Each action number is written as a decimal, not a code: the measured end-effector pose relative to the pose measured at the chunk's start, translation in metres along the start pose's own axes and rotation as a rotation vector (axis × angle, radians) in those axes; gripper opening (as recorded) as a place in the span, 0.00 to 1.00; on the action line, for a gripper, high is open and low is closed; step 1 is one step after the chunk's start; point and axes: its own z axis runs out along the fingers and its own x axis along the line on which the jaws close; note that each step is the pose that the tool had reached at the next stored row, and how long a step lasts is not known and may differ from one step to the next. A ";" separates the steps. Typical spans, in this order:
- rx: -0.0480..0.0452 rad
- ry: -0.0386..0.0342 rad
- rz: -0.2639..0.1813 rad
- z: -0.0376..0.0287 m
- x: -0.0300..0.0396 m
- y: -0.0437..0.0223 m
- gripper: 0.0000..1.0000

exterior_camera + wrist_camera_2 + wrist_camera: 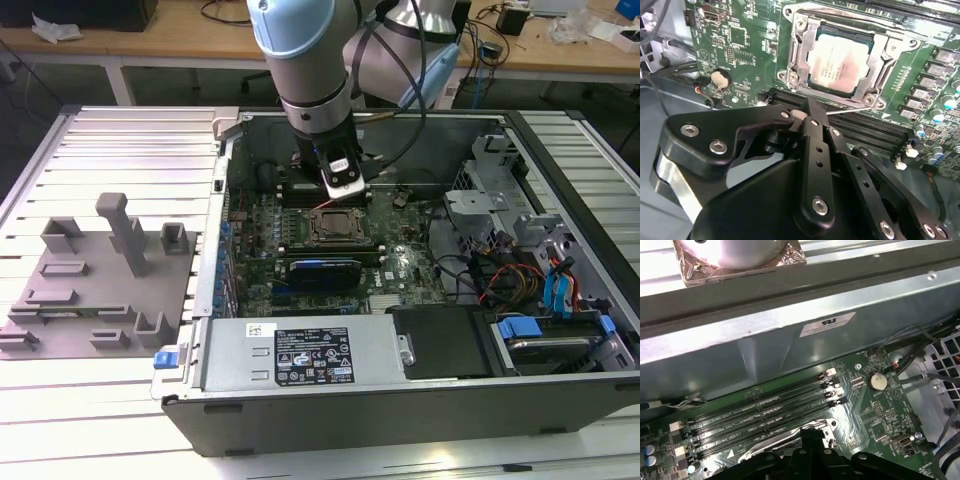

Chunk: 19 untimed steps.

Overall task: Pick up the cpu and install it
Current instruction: 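Install the first cpu locking lever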

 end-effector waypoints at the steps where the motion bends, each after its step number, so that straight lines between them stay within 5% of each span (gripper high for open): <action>1: 0.0001 0.0003 -0.001 0.0023 0.0012 0.0008 0.11; 10: -0.0003 0.0004 -0.001 0.0074 0.0088 0.0142 0.11; 15: -0.0003 0.0004 -0.001 0.0106 0.0132 0.0125 0.11; 19: -0.0006 0.0008 -0.002 0.0218 0.0155 0.0092 0.11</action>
